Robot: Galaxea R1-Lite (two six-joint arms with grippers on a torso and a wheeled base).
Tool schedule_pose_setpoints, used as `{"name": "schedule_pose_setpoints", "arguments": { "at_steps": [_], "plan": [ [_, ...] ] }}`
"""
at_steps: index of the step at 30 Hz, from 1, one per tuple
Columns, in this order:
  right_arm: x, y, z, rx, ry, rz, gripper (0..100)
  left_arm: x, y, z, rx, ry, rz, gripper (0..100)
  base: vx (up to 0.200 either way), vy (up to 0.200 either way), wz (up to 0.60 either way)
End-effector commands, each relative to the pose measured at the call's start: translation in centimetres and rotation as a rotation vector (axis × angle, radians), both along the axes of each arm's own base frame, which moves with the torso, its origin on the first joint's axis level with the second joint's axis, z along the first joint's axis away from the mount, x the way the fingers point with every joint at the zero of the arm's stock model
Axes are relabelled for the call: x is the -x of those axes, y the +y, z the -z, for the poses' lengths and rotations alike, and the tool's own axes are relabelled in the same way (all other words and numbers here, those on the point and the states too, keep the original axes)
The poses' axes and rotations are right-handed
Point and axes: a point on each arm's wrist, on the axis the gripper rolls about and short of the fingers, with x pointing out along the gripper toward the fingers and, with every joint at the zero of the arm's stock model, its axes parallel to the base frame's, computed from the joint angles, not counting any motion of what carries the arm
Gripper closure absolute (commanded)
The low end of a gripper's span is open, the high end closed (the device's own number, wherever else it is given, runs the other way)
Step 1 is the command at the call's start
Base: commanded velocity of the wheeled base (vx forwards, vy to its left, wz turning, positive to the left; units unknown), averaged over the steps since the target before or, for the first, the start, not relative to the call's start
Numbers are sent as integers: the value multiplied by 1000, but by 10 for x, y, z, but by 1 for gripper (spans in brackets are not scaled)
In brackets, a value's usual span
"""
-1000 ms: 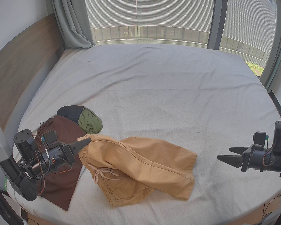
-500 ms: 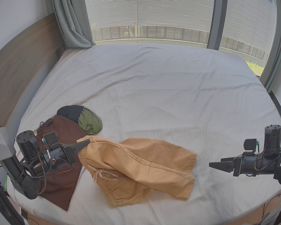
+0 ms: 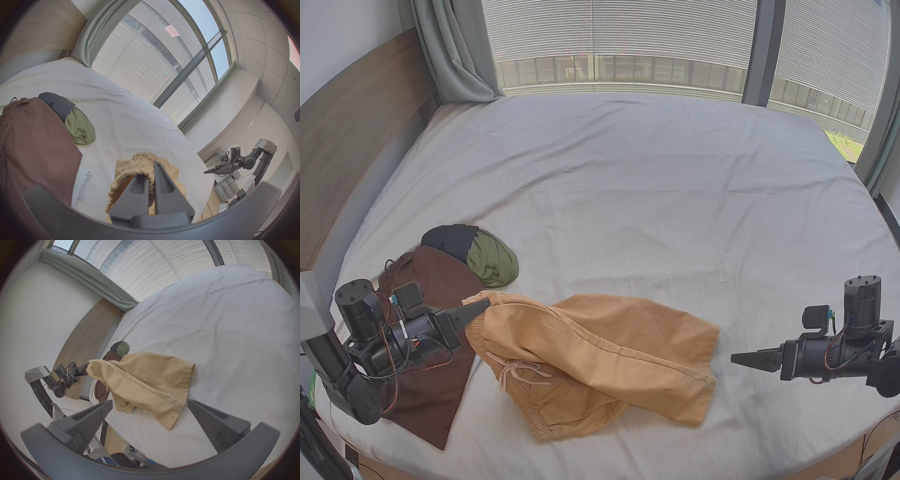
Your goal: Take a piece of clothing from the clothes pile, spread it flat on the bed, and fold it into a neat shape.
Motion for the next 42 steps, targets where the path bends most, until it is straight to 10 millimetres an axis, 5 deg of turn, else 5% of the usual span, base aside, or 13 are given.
{"name": "schedule_pose_setpoints", "arguments": {
  "at_steps": [1, 42],
  "plan": [
    [-5, 2, 15, 13, 58, -4, 0, 0, 0, 1, 0, 5, -1, 100, 0, 0, 0],
    [-32, 29, 107, -45, 180, 8, 0, -5, 10, 13, -3, 49, -23, 100, 0, 0, 0]
  ]
}}
